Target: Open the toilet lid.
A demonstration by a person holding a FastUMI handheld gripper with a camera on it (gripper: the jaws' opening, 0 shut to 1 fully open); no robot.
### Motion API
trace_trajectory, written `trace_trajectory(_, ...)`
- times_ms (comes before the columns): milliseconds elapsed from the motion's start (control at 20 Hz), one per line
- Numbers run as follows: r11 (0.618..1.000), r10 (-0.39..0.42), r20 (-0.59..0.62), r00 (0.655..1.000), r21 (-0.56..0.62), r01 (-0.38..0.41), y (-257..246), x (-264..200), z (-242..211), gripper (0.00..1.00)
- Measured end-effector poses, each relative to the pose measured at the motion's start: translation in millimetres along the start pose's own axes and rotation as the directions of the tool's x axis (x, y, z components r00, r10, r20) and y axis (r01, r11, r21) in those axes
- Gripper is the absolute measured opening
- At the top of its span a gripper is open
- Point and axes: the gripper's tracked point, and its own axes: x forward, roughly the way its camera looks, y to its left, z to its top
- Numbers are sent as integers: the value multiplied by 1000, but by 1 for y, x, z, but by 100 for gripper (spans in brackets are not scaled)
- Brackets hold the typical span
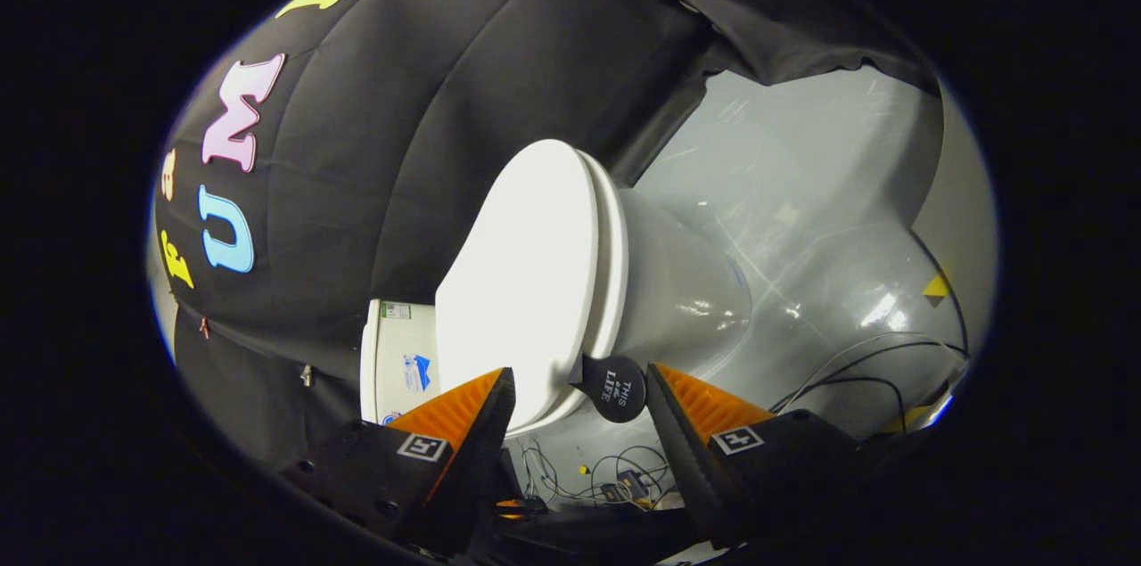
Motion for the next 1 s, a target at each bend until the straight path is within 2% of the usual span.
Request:
trace_trajectory(100, 1000, -14, 7, 1000, 17, 14, -8, 7, 0, 92)
trace_trajectory(150, 999, -39, 41, 998, 15, 38, -17, 7, 6, 75)
trace_trajectory(250, 1000, -23, 47, 999, 20, 22, -14, 9, 8, 41)
trace_trajectory(400, 1000, -2, 39, 999, 12, 2, -10, 8, 6, 41)
trace_trajectory(450, 1000, -26, 40, 999, 2, 26, -16, 4, 11, 41)
trace_trajectory(500, 999, -31, 72, 997, 19, 29, -26, 28, 21, 41)
trace_trajectory(550, 999, -31, 41, 999, 34, 30, -37, 19, 18, 8)
trace_trajectory(1000, 997, -8, 45, 999, -70, 11, 0, 3, 13, 8)
